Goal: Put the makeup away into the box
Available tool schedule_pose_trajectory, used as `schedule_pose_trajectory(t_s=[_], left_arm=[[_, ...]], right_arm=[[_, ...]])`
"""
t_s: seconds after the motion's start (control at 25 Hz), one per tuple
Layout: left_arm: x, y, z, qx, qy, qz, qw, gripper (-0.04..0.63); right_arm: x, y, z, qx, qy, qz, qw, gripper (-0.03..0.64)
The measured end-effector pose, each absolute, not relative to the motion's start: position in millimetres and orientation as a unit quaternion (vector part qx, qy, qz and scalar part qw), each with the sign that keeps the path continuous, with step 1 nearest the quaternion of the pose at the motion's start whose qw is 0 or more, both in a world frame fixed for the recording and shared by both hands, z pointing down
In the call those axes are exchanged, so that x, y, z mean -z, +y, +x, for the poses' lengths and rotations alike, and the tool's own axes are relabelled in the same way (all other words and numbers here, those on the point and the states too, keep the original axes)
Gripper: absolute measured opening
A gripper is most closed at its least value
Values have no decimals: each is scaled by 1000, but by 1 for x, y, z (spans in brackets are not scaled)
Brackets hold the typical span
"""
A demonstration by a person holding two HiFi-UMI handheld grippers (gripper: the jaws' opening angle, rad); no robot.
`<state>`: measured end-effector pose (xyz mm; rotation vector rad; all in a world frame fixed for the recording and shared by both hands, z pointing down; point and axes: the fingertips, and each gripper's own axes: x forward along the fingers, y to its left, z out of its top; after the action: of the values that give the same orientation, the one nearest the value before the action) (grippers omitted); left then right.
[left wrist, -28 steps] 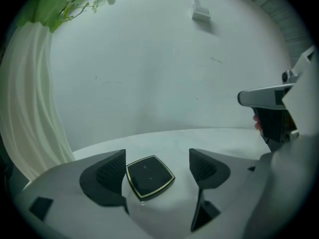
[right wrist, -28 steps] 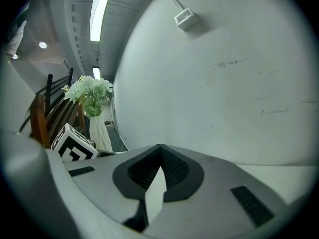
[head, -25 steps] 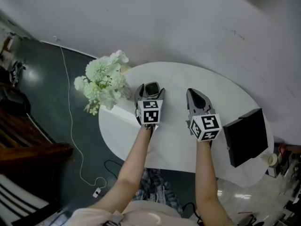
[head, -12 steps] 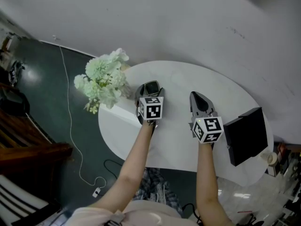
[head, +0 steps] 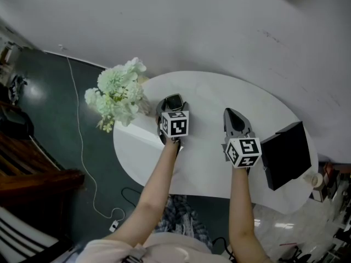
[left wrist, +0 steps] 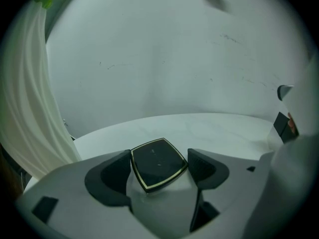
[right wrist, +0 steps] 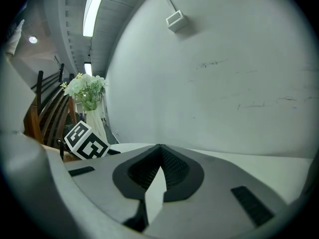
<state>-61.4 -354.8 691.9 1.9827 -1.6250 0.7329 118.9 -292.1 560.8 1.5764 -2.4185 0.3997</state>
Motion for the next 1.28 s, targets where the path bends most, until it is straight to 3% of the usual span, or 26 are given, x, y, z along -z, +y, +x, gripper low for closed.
schedule_pose_trajectory(t_s=[0.28, 0.68, 1.28], left_arm=[[-689, -351, -61, -275, -584, 727, 235, 364], [-638, -340, -27, -237, -557, 775, 182, 357], [-536, -291, 126, -182, -425, 880, 106, 356]], right_arm=[[-561, -284, 125, -138, -818, 547, 114, 14], [-547, -268, 146, -135, -800, 575, 105, 14], [-504, -203, 249, -122, -722, 678, 61, 14]])
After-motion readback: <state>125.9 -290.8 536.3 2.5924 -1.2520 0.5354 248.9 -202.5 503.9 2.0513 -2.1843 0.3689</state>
